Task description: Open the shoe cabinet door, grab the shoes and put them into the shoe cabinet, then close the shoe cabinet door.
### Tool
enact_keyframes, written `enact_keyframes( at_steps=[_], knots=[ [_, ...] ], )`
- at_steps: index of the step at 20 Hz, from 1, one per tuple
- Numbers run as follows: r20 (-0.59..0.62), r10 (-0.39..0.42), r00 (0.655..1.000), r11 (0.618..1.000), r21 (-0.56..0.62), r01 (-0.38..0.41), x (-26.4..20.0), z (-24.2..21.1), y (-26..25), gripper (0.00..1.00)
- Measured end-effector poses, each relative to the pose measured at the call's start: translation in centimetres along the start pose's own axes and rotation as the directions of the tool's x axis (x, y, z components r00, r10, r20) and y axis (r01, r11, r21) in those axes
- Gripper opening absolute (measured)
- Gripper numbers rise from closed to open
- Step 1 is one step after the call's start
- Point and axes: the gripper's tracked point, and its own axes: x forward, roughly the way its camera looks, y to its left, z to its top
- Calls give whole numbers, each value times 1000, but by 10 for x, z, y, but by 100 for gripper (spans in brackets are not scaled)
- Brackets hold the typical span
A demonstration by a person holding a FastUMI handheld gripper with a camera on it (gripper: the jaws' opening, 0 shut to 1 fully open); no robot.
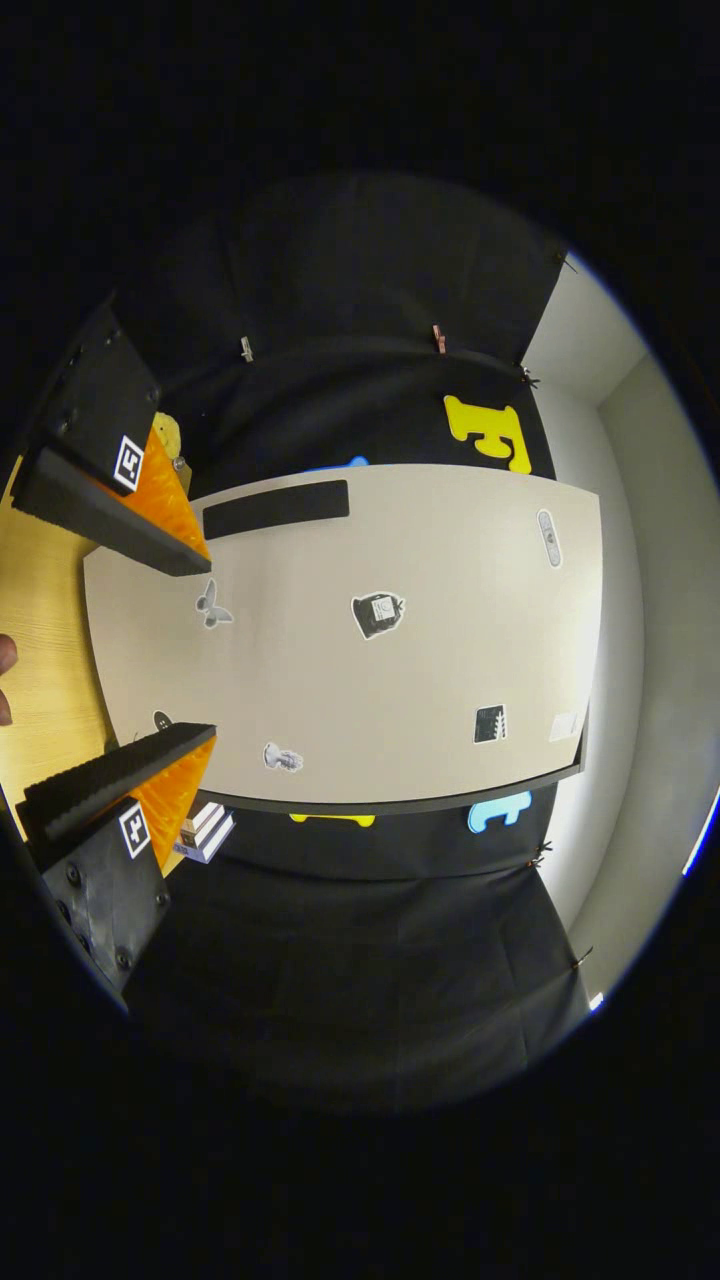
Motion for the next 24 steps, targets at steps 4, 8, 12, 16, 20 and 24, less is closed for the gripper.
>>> enact_keyframes(
  at_steps=[4,8,12,16,20,24],
  knots=[
    [2,-3,1000,1000,-2,3,2,0,-2,96],
    [6,-4,1000,1000,-3,4,2,1,-3,96],
    [7,-2,1000,1000,-9,2,0,-1,-2,96],
    [11,0,1000,1000,-10,0,-1,1,-2,96],
    [10,1,1000,1000,-8,-1,-2,0,-2,96],
    [9,-1,1000,1000,-15,1,-1,-1,-2,96]
  ],
)
